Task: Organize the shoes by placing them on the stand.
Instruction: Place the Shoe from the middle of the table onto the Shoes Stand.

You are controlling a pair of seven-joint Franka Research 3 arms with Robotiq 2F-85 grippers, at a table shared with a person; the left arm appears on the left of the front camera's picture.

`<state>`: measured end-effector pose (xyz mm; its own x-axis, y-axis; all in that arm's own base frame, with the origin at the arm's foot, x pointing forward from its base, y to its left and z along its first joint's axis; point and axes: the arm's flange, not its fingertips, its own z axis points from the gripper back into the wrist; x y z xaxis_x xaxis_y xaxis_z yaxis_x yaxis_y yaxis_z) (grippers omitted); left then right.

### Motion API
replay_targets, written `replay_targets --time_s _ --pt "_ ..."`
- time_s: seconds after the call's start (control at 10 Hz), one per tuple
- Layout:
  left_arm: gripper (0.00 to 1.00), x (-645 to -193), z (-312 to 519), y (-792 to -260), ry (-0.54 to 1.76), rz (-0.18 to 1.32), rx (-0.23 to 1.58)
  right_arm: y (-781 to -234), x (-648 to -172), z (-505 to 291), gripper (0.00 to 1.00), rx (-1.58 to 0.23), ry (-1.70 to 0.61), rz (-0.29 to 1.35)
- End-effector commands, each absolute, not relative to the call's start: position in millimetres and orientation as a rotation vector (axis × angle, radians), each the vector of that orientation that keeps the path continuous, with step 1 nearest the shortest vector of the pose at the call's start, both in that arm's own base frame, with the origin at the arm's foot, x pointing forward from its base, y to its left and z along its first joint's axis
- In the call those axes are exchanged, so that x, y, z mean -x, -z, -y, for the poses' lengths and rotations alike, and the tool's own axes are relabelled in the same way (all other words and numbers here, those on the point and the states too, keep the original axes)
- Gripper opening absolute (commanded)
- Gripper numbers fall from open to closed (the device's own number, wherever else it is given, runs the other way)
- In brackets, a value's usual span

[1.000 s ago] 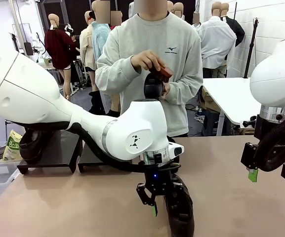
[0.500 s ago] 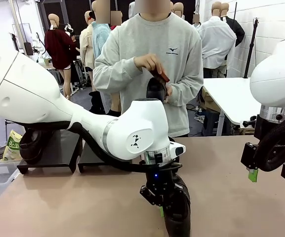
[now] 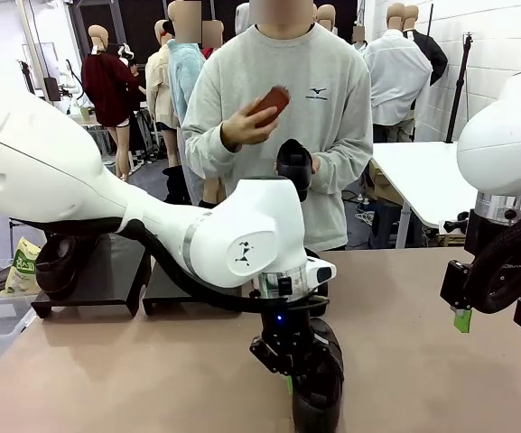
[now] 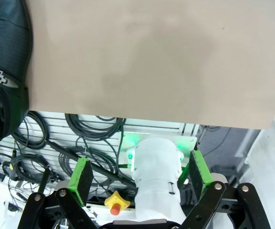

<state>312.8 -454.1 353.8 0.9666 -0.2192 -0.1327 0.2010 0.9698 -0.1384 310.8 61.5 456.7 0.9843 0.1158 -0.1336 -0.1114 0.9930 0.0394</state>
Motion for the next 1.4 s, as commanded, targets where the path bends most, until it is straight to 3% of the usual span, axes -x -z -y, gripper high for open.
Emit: replay_targets --time_s 0.0,0.2,0.3,0.8,1.1,1.2,1.3 --pt "0.00 -305 408 -395 0.189 -0.148 0.165 -458 -310 -61 1.00 -0.035 -0.128 -0.143" --pt "0.00 -287 368 -435 0.152 -0.173 0.175 -458 -310 -61 1.00 -0.035 -0.128 -0.143" --pt "0.00 -288 346 -452 0.130 -0.097 0.168 -458 -310 -61 1.00 -0.035 -0.128 -0.143" --pt "0.00 -324 203 -529 0.080 0.151 0.146 -458 -310 -61 1.00 -0.035 -0.128 -0.143" --pt "0.00 -360 114 -537 0.010 0.170 0.069 -458 -310 -61 1.00 -0.035 -0.128 -0.143" --pt "0.00 -366 96 -539 -0.019 0.177 0.086 -458 -310 -61 1.00 -0.035 -0.128 -0.143" --pt "0.00 -361 93 -536 -0.097 0.141 0.256 -458 -310 -61 1.00 -0.035 -0.128 -0.143"
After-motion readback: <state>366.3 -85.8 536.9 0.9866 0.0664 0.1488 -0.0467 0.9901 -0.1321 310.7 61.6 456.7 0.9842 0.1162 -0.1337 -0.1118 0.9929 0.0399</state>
